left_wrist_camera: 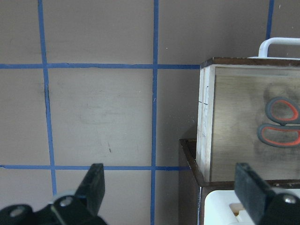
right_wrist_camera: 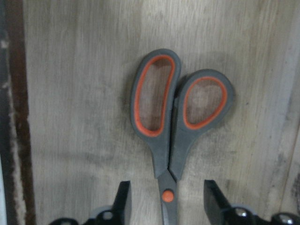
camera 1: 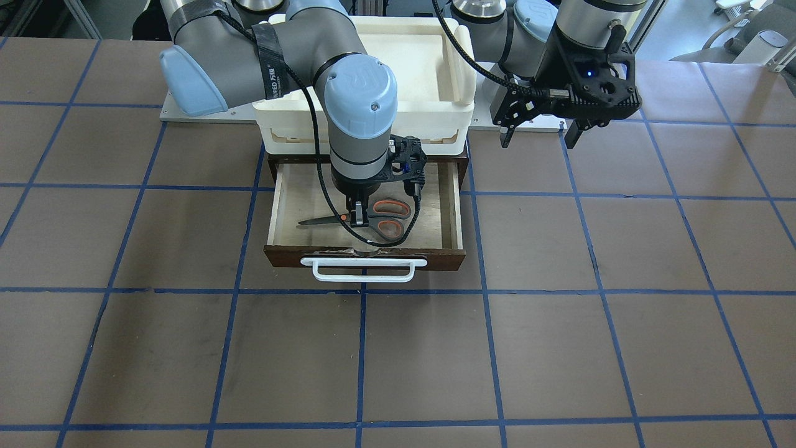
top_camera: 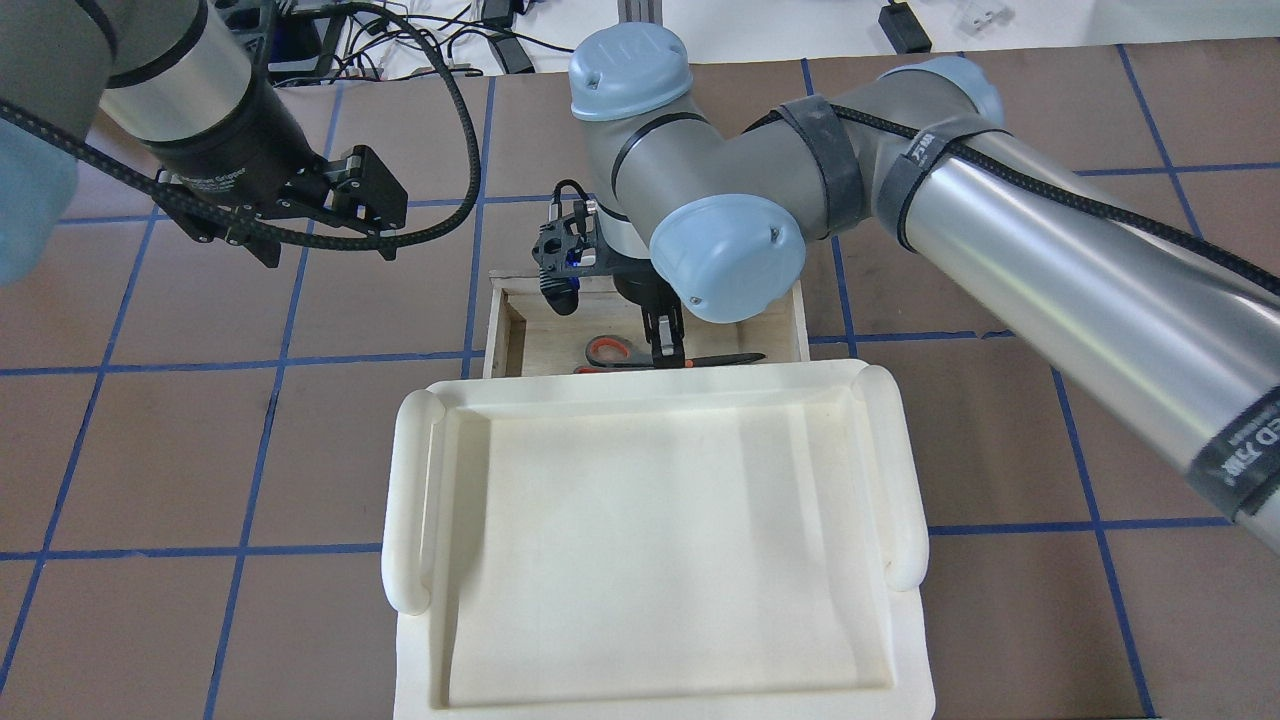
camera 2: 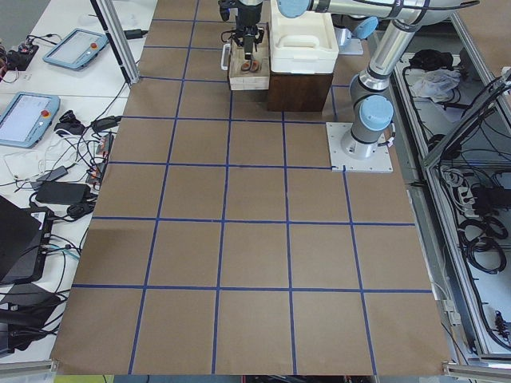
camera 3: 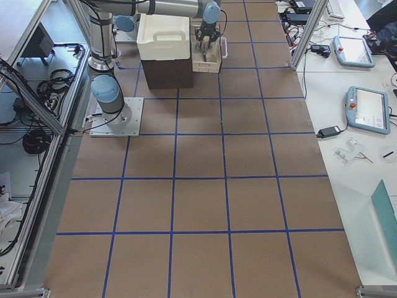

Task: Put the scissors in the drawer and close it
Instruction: 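Lower the scissors into the drawer and open the right gripper, then raise the right gripper out of the drawer while the left arm moves forward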

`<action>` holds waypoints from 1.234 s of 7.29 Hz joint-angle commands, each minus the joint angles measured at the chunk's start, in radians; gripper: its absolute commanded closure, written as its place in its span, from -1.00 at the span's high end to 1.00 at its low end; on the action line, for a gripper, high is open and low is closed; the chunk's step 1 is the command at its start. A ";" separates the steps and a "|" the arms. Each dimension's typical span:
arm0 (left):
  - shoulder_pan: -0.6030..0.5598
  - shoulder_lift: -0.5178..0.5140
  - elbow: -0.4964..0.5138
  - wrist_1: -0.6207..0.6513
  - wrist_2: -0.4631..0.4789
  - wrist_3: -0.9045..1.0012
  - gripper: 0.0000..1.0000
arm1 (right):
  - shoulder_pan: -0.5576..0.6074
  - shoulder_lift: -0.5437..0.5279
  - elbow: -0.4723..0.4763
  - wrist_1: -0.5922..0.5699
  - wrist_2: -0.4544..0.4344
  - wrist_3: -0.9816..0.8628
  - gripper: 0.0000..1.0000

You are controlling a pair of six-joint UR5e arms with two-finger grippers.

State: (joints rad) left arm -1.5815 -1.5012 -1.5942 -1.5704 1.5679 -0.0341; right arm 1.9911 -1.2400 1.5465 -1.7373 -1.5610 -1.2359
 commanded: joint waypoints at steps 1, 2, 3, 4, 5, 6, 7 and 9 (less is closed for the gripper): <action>0.000 -0.002 0.000 0.001 -0.002 -0.001 1.00 | -0.001 -0.015 -0.011 -0.059 0.002 0.012 0.99; 0.000 -0.001 0.000 0.001 -0.002 -0.001 1.00 | -0.017 -0.048 -0.014 -0.115 0.002 0.115 0.93; 0.000 -0.014 0.003 0.007 -0.005 -0.003 1.00 | -0.038 -0.058 -0.017 -0.268 -0.014 0.338 0.93; 0.000 -0.024 0.014 0.013 -0.006 -0.003 1.00 | -0.076 -0.061 -0.017 -0.318 -0.033 0.465 0.99; -0.002 -0.033 0.020 0.013 -0.008 -0.006 1.00 | -0.115 -0.076 -0.016 -0.320 -0.056 0.548 1.00; -0.002 -0.046 0.036 0.032 -0.012 -0.004 1.00 | -0.170 -0.091 -0.016 -0.315 -0.069 0.676 1.00; -0.003 -0.065 0.058 0.033 -0.012 -0.004 1.00 | -0.205 -0.102 -0.011 -0.262 -0.083 0.753 1.00; -0.043 -0.123 0.118 0.033 -0.011 -0.007 1.00 | -0.291 -0.163 -0.011 -0.157 -0.128 0.933 1.00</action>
State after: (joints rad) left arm -1.5997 -1.5873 -1.5145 -1.5380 1.5560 -0.0398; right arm 1.7563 -1.3660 1.5343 -1.9457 -1.6595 -0.4239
